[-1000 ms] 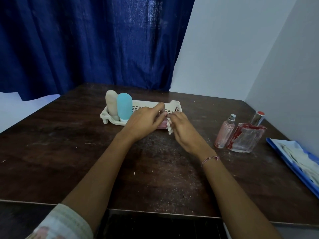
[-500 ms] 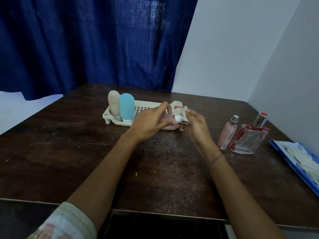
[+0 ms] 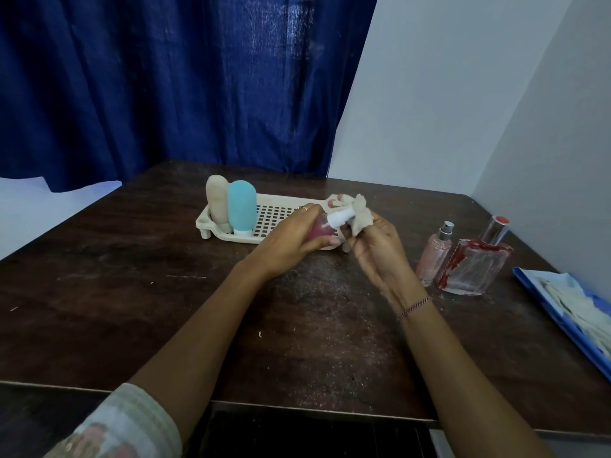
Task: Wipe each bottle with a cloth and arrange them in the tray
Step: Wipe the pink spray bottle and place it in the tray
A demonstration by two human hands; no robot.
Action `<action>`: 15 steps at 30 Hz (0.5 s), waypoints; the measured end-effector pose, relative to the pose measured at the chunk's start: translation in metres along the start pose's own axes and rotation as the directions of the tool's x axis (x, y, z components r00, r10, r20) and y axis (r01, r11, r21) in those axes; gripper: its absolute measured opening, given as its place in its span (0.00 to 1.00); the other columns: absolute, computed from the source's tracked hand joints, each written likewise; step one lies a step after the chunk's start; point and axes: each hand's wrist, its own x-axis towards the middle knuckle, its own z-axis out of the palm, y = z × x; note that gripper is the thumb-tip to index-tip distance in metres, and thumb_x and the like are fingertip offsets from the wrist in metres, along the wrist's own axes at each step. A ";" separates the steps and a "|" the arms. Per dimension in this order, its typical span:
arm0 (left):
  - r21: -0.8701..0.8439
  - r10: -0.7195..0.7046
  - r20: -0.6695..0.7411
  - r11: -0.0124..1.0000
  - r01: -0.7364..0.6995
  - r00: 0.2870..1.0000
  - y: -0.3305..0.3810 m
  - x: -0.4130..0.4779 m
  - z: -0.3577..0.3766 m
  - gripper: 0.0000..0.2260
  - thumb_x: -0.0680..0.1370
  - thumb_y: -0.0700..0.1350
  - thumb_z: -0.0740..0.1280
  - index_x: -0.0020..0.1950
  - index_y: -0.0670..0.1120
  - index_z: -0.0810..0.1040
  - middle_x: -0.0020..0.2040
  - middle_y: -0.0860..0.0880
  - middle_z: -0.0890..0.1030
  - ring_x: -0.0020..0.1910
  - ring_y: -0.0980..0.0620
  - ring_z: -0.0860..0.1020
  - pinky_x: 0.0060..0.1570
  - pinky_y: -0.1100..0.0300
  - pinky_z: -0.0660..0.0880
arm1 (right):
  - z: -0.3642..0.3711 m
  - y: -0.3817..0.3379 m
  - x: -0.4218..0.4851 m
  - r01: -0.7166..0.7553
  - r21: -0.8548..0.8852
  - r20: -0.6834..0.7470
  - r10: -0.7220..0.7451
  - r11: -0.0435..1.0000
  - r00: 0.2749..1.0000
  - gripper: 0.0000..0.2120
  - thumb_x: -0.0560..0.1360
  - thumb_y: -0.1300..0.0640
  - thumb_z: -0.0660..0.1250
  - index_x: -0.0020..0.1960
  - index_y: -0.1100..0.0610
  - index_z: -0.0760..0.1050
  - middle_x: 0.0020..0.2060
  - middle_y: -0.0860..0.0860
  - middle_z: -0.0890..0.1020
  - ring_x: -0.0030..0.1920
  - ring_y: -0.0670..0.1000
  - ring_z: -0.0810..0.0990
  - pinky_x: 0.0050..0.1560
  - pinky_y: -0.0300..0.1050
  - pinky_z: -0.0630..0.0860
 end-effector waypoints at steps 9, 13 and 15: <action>-0.286 -0.067 -0.025 0.956 0.057 0.997 0.008 0.000 0.009 0.18 0.76 0.61 0.52 0.52 0.49 0.68 0.43 0.56 0.73 0.42 0.59 0.73 0.40 0.63 0.68 | 0.000 0.010 0.001 0.244 -0.552 -0.006 -0.297 0.797 0.955 0.10 0.79 0.64 0.60 0.54 0.55 0.78 0.52 0.54 0.77 0.53 0.50 0.77 0.57 0.46 0.75; -0.409 -0.080 -0.068 0.911 0.045 0.994 0.012 0.000 0.009 0.16 0.80 0.55 0.52 0.52 0.43 0.69 0.42 0.49 0.75 0.39 0.56 0.73 0.39 0.65 0.70 | 0.004 0.009 -0.002 0.264 -0.545 -0.050 -0.345 0.796 0.937 0.09 0.75 0.67 0.64 0.53 0.60 0.78 0.47 0.55 0.79 0.46 0.46 0.78 0.45 0.34 0.76; -0.468 -0.110 -0.070 0.881 0.065 0.991 0.012 0.001 0.009 0.16 0.82 0.52 0.51 0.55 0.41 0.70 0.46 0.43 0.76 0.43 0.51 0.74 0.42 0.62 0.72 | 0.005 0.010 -0.002 0.261 -0.545 -0.086 -0.362 0.797 0.928 0.12 0.73 0.70 0.67 0.54 0.60 0.77 0.46 0.54 0.81 0.44 0.46 0.79 0.44 0.34 0.77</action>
